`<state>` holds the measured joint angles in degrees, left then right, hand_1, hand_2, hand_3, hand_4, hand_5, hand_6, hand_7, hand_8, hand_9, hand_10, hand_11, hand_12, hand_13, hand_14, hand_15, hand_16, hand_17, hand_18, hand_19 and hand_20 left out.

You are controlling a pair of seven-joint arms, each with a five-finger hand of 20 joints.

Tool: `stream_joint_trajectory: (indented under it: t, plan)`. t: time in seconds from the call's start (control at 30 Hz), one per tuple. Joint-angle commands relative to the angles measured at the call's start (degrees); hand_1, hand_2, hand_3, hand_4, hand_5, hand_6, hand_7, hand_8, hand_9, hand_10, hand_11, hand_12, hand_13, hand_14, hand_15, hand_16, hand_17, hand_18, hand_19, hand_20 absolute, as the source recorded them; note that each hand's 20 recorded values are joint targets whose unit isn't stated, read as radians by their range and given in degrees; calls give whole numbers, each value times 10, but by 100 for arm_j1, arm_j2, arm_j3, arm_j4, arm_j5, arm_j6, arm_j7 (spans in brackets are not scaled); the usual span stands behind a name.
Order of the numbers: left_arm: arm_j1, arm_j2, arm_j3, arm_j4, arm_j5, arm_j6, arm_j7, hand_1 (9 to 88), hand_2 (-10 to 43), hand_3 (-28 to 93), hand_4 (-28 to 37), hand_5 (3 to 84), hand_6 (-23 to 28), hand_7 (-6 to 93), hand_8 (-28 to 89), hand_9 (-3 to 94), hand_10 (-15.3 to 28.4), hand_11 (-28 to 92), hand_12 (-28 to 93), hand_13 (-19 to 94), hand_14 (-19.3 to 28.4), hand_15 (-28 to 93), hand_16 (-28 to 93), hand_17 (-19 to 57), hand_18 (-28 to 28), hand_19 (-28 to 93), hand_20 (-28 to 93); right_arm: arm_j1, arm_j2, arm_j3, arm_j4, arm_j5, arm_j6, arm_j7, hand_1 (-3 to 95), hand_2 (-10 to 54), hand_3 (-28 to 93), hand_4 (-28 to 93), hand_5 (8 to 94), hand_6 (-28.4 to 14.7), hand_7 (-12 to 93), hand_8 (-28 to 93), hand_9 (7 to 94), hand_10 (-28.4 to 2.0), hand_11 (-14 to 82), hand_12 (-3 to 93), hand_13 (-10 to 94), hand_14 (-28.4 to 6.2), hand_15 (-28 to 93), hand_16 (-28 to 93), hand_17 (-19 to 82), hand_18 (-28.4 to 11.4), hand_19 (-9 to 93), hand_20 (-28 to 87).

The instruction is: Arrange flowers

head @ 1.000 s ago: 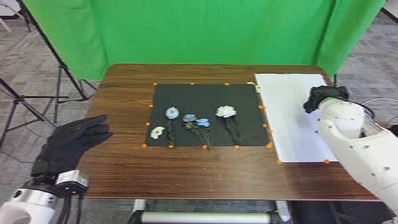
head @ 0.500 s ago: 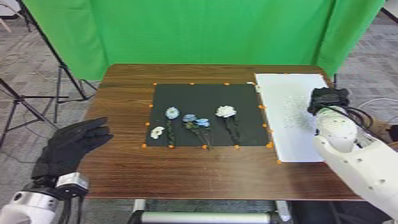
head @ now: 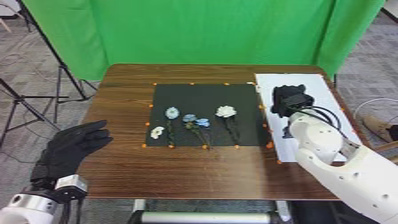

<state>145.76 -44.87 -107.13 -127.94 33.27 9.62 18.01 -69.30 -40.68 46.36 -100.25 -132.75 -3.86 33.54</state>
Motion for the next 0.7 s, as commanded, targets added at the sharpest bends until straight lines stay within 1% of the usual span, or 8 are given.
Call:
stream_joint_trajectory:
  t: [0.03, 0.2, 0.27, 0.33, 0.47, 0.5, 0.53, 0.7]
  plan:
    - [46, -89, -18, -41, 62, -62, -104, 277, 53, 815, -113, 494, 149, 145, -81, 428, 231, 397, 115, 324, 284, 633, -128, -82, 221, 570, 207, -371, -377, -75, -203, -12, 64, -128, 513, -79, 766, -283, 821, 13, 199, 27, 879, -82, 301, 299, 688, -82, 704, 275, 182, -222, 762, 273]
    - [-21, -69, 16, -29, 78, -95, -116, 277, 53, 815, -113, 494, 149, 145, -81, 427, 231, 397, 114, 324, 284, 634, -128, -81, 221, 570, 207, -467, -455, -177, -280, 1, 129, -158, 512, -80, 769, -283, 823, 13, 196, 28, 880, -84, 300, 298, 686, -85, 703, 276, 178, -225, 762, 271]
    - [-14, -88, -11, -29, 96, -121, -155, 277, 54, 815, -113, 493, 149, 146, -81, 427, 230, 398, 114, 324, 284, 634, -128, -81, 222, 570, 207, -525, -488, -168, -343, 64, 157, -147, 511, -81, 771, -283, 824, 12, 195, 29, 881, -84, 300, 296, 684, -87, 703, 277, 176, -226, 762, 271]
    - [19, -69, -12, -33, 72, -77, -131, 277, 54, 815, -114, 493, 149, 146, -82, 427, 230, 399, 114, 324, 284, 634, -128, -81, 221, 570, 207, -558, -503, -186, -399, 20, 141, -198, 509, -82, 773, -283, 825, 12, 194, 28, 881, -85, 300, 295, 683, -89, 703, 277, 174, -227, 761, 270]
    - [23, -82, -9, -25, 75, -86, -152, 276, 53, 816, -113, 493, 149, 146, -82, 427, 229, 399, 114, 324, 284, 634, -128, -81, 221, 570, 207, -566, -533, -249, -458, 65, 196, -205, 507, -85, 779, -283, 825, 10, 192, 28, 881, -87, 298, 294, 682, -91, 702, 277, 170, -227, 759, 267]
    - [0, -94, -7, -20, 88, -107, -192, 277, 53, 817, -113, 493, 149, 146, -82, 427, 229, 399, 114, 324, 284, 634, -128, -81, 221, 570, 207, -589, -522, -260, -493, 120, 249, -171, 506, -85, 781, -283, 825, 10, 192, 29, 880, -87, 298, 294, 681, -92, 702, 278, 169, -227, 759, 267]
    - [3, -69, 3, -22, 81, -86, -165, 277, 53, 817, -114, 493, 149, 146, -82, 427, 229, 399, 113, 324, 284, 635, -128, -81, 221, 570, 207, -579, -519, -284, -514, 148, 291, -161, 505, -86, 782, -283, 824, 9, 191, 29, 879, -87, 297, 294, 680, -93, 702, 278, 169, -227, 759, 267]
    - [-2, -78, -2, -19, 95, -105, -204, 277, 53, 817, -113, 493, 149, 147, -82, 427, 229, 398, 113, 324, 284, 635, -128, -81, 220, 569, 207, -610, -501, -289, -612, 144, 140, 24, 488, -86, 785, -283, 816, -1, 186, 28, 866, -93, 297, 293, 667, -105, 706, 269, 157, -233, 757, 264]
